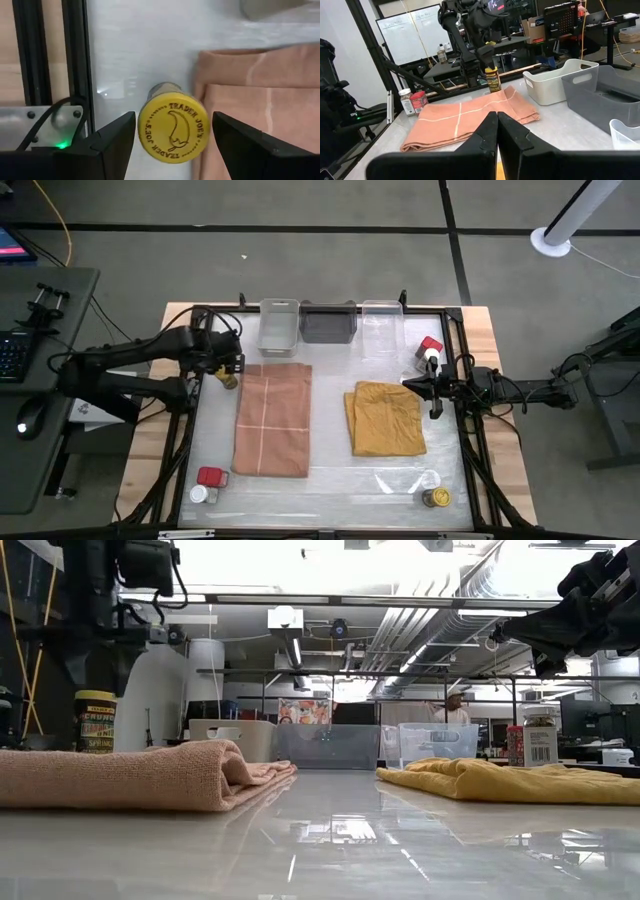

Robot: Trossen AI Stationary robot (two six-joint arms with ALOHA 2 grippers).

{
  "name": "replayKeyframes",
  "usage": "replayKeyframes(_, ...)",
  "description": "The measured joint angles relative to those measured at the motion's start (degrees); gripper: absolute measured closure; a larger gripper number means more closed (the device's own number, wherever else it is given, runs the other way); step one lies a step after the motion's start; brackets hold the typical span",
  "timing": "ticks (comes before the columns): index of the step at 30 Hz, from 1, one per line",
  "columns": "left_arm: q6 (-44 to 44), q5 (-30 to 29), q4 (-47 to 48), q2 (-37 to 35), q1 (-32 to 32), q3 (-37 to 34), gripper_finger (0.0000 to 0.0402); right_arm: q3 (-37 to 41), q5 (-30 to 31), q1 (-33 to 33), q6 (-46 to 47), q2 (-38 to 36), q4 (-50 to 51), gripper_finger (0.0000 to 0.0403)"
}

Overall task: Sort spices by type
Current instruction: Put the top yellow seasoning bottle into the gray bin

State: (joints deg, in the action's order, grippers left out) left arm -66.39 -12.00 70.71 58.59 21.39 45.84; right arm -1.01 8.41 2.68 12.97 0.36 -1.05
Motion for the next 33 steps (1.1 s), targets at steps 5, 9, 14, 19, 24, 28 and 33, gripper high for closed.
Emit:
replayKeyframes(5, -0.46, 3.34, -1.95, -0.01, -0.02, -2.58, 0.0151, 0.01, 0.0, 0.0, -0.01, 0.0, 0.0, 0.0402)
replayKeyframes(9, -0.86, 2.8, -2.01, -0.01, -0.02, -3.12, 0.0151, -0.01, 0.01, 0.0, 0.0, 0.0, -0.01, 0.0402)
replayKeyframes(14, -0.48, 2.03, -2.03, 0.02, -0.02, -3.15, 0.0151, 0.01, 0.01, -0.02, -0.02, 0.0, -0.01, 0.0402)
replayKeyframes(19, 1.24, 2.35, -1.91, 0.01, -0.02, -3.15, 0.017, 0.01, 0.01, 0.0, -0.02, 0.0, 0.01, 0.0402)
replayKeyframes(24, 5.64, 3.92, -1.88, -0.41, 0.0, -2.67, 0.0213, 0.01, 0.0, 0.0, 0.0, 0.0, 0.0, 0.0402)
replayKeyframes(28, 9.71, 4.45, -1.83, -1.38, 0.01, 2.13, 0.0213, -0.01, -0.01, 0.0, 0.0, 0.0, -0.01, 0.0402)
replayKeyframes(33, 17.79, 1.91, -1.94, -0.49, 2.99, 13.74, 0.0213, -0.01, 0.01, 0.0, 0.0, 0.0, -0.01, 0.0402)
